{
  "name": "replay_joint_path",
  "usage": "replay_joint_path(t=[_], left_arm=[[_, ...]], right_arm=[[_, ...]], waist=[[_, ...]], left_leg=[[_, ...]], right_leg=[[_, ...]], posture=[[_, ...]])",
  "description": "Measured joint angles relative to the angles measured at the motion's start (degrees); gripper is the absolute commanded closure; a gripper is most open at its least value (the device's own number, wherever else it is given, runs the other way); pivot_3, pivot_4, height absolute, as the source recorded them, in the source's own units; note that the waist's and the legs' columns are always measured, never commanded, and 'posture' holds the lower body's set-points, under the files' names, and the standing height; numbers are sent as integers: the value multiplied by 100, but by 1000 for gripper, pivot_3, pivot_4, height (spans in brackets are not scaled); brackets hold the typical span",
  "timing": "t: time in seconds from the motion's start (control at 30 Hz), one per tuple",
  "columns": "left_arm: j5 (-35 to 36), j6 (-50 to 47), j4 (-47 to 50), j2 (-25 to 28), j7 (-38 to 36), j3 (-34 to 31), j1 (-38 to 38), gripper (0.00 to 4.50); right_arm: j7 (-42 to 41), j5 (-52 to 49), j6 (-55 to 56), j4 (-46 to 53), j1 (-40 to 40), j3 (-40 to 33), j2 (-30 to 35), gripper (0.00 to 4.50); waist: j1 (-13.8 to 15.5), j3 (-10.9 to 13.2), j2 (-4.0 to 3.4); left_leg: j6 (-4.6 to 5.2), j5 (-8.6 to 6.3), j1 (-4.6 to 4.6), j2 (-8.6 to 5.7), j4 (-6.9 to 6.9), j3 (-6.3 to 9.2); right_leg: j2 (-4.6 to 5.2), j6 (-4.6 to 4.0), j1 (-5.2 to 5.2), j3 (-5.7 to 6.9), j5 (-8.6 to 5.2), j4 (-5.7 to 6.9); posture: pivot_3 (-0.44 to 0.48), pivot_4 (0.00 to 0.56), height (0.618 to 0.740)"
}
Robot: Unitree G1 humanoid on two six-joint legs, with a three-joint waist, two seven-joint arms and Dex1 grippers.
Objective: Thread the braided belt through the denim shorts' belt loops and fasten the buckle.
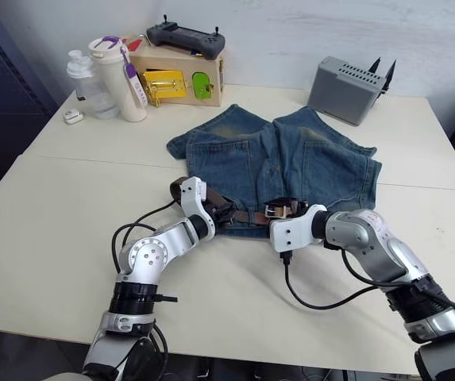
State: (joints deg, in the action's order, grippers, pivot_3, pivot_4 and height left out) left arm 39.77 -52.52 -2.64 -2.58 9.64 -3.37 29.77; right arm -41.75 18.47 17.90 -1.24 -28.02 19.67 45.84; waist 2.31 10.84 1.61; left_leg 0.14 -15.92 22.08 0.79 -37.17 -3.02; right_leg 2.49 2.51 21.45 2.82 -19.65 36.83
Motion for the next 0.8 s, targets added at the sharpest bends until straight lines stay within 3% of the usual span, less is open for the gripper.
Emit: replay_joint_path(t=[0.63,0.73,0.8], left_arm=[[-184,-90,23,-108,-113,-149,0,4500],[-186,-110,26,-113,-117,-187,1,4500],[-187,-117,25,-113,-123,-214,0,4500]], right_arm=[[14,-2,228,-183,-273,-208,-228,1234],[3,15,311,-245,-272,-203,-296,2026],[8,84,377,-318,-273,-192,-367,2915]], waist=[[-18,-1,-1],[-31,-1,-1],[-46,-1,-2]], left_leg=[[-2,1,-2,0,-1,1],[-2,1,-3,0,-1,1],[-2,1,-4,0,-1,1]], right_leg=[[0,0,-3,1,0,1],[0,0,-3,1,0,3],[0,0,-4,1,0,3]], posture=[[0,150,736],[0,150,736],[0,150,736]])
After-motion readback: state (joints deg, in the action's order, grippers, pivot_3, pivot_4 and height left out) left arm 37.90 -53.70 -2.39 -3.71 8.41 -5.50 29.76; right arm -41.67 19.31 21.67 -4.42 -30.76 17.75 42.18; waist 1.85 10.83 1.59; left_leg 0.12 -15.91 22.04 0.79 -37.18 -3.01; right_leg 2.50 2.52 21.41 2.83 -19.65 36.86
